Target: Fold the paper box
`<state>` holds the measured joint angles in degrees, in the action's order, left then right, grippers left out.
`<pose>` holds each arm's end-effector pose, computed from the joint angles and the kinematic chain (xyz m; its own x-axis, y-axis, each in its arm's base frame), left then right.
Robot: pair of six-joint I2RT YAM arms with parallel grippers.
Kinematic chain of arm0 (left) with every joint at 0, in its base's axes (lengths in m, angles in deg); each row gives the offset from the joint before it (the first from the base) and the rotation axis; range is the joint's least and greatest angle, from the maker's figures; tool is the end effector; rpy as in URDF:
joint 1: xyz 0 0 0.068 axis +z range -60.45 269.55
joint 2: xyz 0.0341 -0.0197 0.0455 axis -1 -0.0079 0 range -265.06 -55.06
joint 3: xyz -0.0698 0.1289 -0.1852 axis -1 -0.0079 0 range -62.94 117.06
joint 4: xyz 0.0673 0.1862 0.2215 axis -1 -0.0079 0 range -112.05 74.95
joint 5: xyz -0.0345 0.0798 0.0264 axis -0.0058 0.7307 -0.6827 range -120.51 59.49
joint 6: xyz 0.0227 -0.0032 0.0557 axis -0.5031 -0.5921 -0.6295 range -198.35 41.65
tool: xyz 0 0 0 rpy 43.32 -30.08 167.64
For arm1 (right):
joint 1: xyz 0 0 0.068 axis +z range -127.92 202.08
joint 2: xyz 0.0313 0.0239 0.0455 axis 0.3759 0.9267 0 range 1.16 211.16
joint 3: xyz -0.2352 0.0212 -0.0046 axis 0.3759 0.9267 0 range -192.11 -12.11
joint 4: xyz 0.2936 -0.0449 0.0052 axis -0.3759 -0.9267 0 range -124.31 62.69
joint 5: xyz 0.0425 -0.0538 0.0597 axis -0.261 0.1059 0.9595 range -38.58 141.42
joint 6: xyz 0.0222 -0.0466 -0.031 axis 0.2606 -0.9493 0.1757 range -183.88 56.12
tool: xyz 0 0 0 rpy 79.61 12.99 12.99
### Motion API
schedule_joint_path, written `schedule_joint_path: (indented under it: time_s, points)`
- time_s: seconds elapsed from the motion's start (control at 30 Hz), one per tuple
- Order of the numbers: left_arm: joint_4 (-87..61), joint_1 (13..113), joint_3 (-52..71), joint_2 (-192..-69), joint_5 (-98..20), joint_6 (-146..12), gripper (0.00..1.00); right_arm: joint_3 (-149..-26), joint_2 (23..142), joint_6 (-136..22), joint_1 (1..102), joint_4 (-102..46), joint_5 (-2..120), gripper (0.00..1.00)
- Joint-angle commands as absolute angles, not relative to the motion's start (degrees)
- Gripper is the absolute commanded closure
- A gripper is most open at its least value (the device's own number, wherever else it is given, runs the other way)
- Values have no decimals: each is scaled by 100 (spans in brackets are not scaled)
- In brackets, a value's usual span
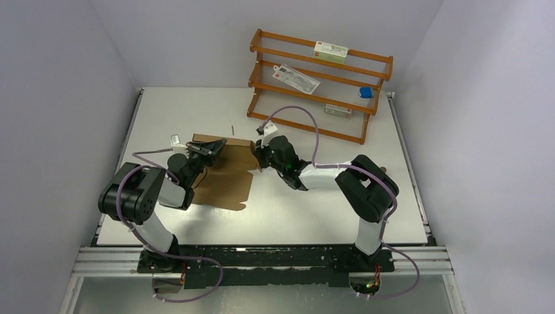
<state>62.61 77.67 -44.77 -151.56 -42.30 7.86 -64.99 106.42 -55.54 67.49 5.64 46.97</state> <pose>0.2713 -0.0663 0.0719 -0.4013 -0.9137 -0.0637 0.0151 0.0630 -0.9979 0.2912 0.2905 0.1048 -0.3265 -0.1254 -0.9368 -0.6178 0.7784 0.1112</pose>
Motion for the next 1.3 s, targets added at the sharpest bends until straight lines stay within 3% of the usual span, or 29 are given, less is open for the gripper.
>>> schedule_joint_path:
  time_s: [0.0,0.43,0.6,0.9,1.27]
  points:
    - [7287,7453,-4791,-14970,-4217,822,95,-6766,10698,-4990,6679,349,3989,100]
    - [7597,7224,-5245,-14670,-4228,739,95,-6937,10616,-4632,6620,1,3788,96]
    - [7856,7223,-5359,-14821,-4446,618,95,-6692,10746,-5173,6614,615,4235,94]
    - [7909,7141,-5529,-14907,-4463,314,95,-6663,10671,-4386,6531,298,4577,91]
    - [5513,6998,-5575,-13195,-3616,-808,95,-6173,10330,-4902,6479,747,5696,76]
